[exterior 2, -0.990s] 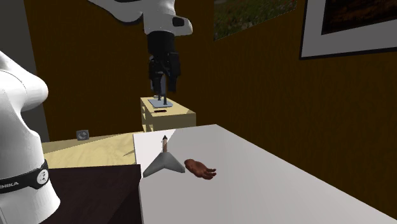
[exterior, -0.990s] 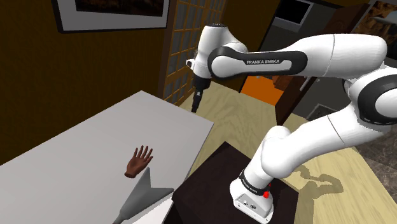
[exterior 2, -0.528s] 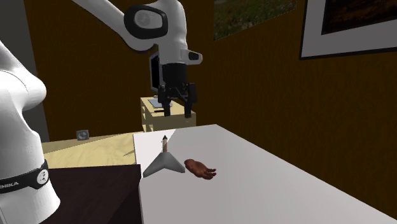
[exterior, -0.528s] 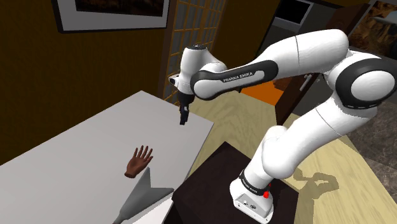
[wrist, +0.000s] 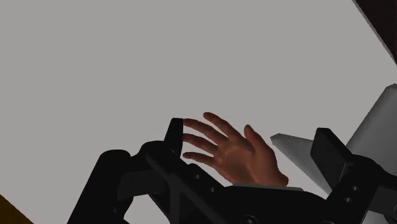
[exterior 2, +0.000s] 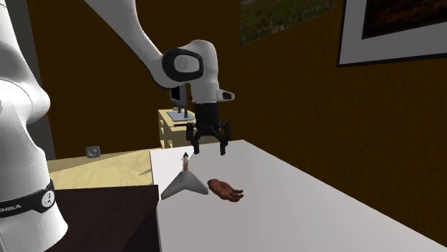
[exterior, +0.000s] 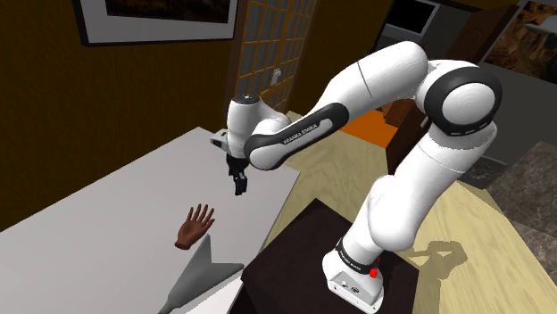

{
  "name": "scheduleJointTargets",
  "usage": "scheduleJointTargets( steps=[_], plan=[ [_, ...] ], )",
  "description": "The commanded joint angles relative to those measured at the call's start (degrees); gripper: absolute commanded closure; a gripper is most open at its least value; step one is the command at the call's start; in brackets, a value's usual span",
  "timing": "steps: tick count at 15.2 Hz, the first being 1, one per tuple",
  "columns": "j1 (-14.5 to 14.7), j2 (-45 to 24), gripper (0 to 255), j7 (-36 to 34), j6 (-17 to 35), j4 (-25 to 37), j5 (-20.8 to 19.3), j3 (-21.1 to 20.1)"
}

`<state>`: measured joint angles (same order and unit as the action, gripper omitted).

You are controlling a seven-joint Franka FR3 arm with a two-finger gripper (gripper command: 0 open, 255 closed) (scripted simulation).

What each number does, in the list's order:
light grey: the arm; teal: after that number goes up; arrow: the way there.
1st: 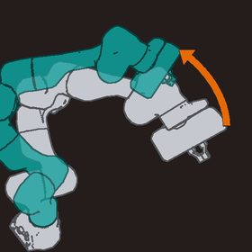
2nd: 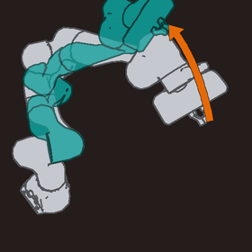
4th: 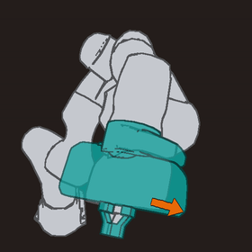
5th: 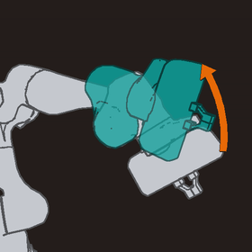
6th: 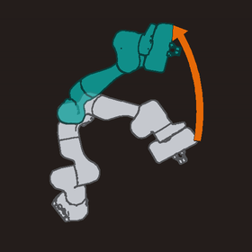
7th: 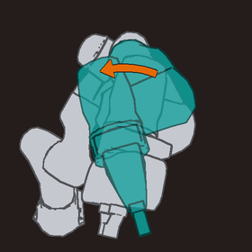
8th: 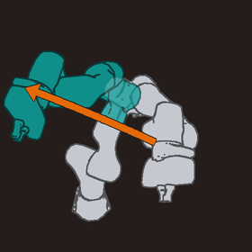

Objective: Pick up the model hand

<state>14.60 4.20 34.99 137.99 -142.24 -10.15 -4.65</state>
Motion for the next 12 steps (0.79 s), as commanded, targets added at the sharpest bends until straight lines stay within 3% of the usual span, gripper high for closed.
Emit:
scheduleJointTargets(
  steps=[1,9,12],
  plan=[
    [0.5,-4.1,0,1.5,3.3,0.7,-1.6,-0.5],
    [3.7,-20.2,0,3.9,13.8,5.4,-11.2,-1.6],
    [4.1,-21.9,0,3.0,15.1,5.7,-12.2,-1.0]
  ],
)
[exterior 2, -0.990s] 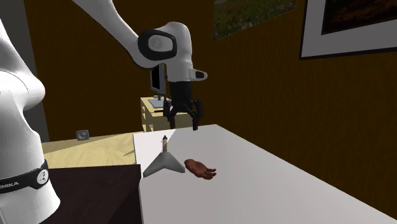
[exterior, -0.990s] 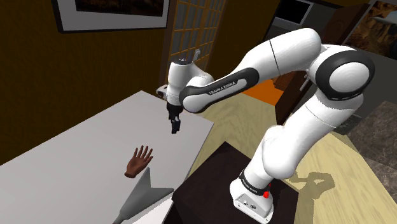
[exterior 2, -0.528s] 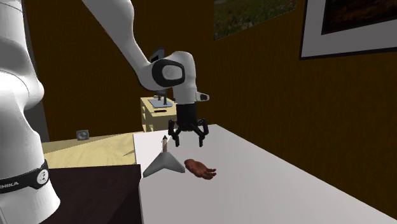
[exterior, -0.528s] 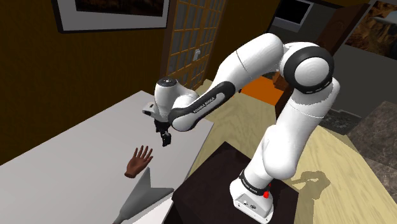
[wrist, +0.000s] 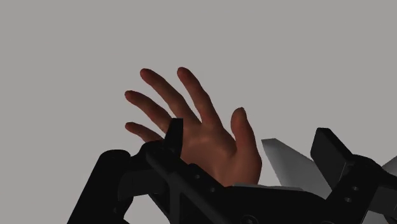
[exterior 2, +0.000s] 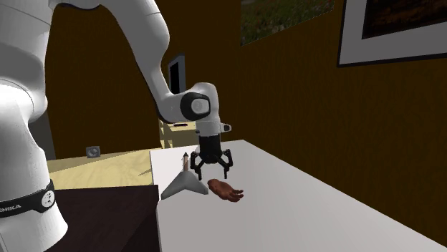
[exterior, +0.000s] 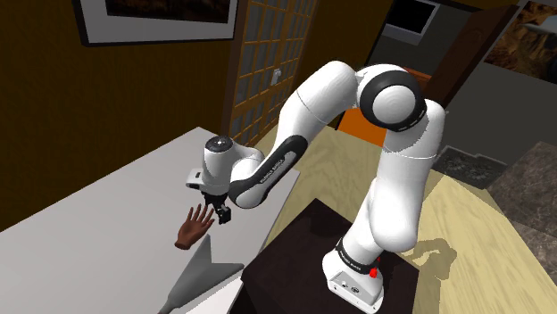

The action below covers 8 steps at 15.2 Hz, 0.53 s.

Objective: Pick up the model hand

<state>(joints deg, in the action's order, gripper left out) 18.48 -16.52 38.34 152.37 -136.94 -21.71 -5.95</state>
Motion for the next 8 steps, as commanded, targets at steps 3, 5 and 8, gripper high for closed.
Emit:
scheduleJointTargets(
  steps=[3,5,8],
  plan=[
    [0.8,-3.5,0,-1.7,2.6,0.9,-2.1,1.1],
    [1.3,-5.6,0,-2.8,4.2,1.3,-3.3,1.9],
    [1.3,-5.7,255,-2.8,4.2,1.4,-3.3,1.9]
  ],
)
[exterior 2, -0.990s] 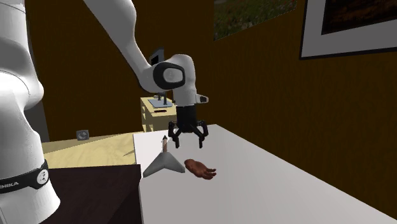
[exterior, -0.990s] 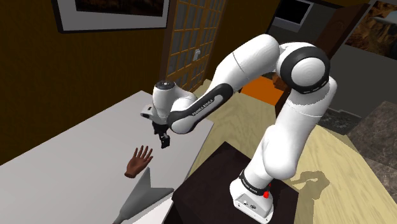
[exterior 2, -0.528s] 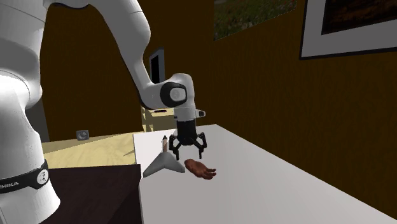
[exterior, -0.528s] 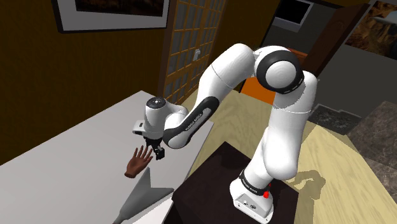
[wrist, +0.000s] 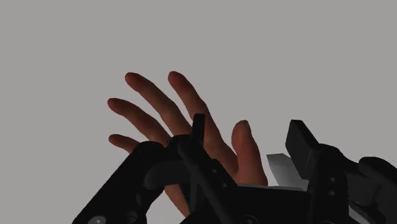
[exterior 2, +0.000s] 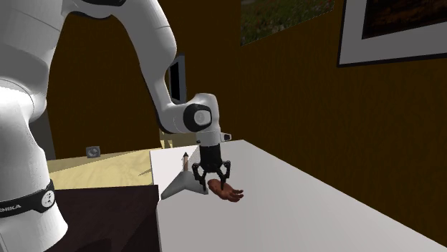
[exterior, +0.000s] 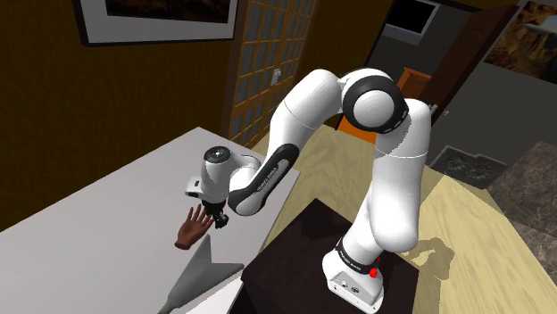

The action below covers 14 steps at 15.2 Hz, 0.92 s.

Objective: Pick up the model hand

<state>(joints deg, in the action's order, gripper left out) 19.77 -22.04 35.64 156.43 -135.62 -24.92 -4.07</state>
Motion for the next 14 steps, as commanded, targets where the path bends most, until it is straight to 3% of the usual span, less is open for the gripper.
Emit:
scheduleJointTargets(
  steps=[1,9,14],
  plan=[
    [0.0,-0.1,255,-0.1,0.1,0.1,-0.1,0.0],
    [0.0,-0.1,255,-0.1,0.1,0.0,-0.1,0.1],
    [-1.0,3.9,255,2.1,-3.0,-0.8,2.2,-1.5]
  ],
)
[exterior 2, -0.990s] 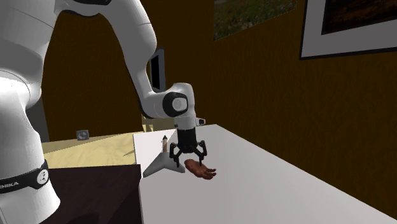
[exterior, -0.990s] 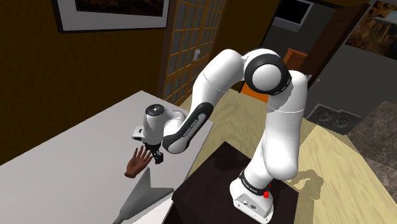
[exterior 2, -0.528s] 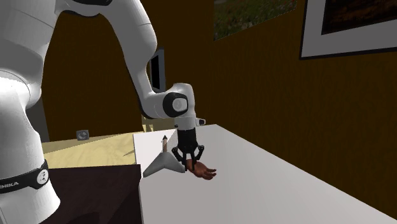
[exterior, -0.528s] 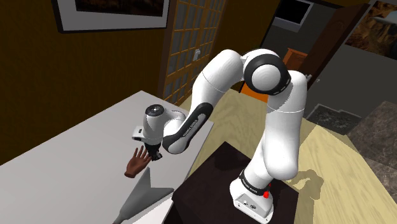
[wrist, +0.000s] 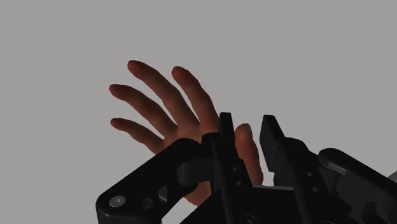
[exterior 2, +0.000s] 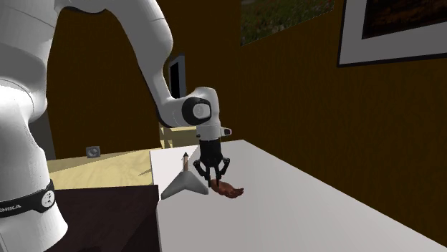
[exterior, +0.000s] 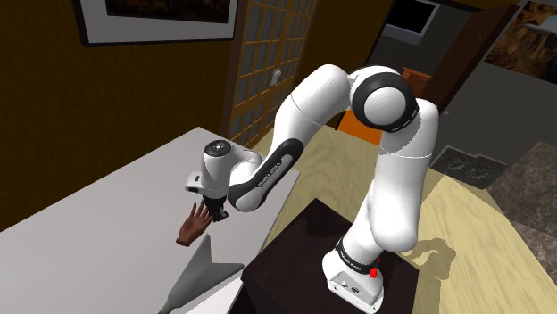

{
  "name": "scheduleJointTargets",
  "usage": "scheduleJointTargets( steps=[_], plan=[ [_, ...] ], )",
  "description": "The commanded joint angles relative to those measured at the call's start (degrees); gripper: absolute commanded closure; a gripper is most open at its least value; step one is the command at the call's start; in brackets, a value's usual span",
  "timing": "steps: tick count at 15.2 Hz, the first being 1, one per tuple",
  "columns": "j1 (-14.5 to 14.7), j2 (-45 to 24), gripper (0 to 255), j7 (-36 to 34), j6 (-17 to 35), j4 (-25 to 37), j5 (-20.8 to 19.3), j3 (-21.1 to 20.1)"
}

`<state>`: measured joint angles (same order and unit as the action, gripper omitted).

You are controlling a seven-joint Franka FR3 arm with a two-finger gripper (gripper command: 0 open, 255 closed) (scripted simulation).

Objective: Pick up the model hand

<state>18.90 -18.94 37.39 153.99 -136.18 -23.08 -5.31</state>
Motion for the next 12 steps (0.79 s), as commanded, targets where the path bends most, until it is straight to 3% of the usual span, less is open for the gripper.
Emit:
scheduleJointTargets(
  steps=[1,12],
  plan=[
    [-0.4,1.6,255,0.8,-1.1,-0.4,0.9,-0.5],
    [-1.5,8.5,255,4.7,-7.2,-0.9,5.3,-2.5]
  ],
)
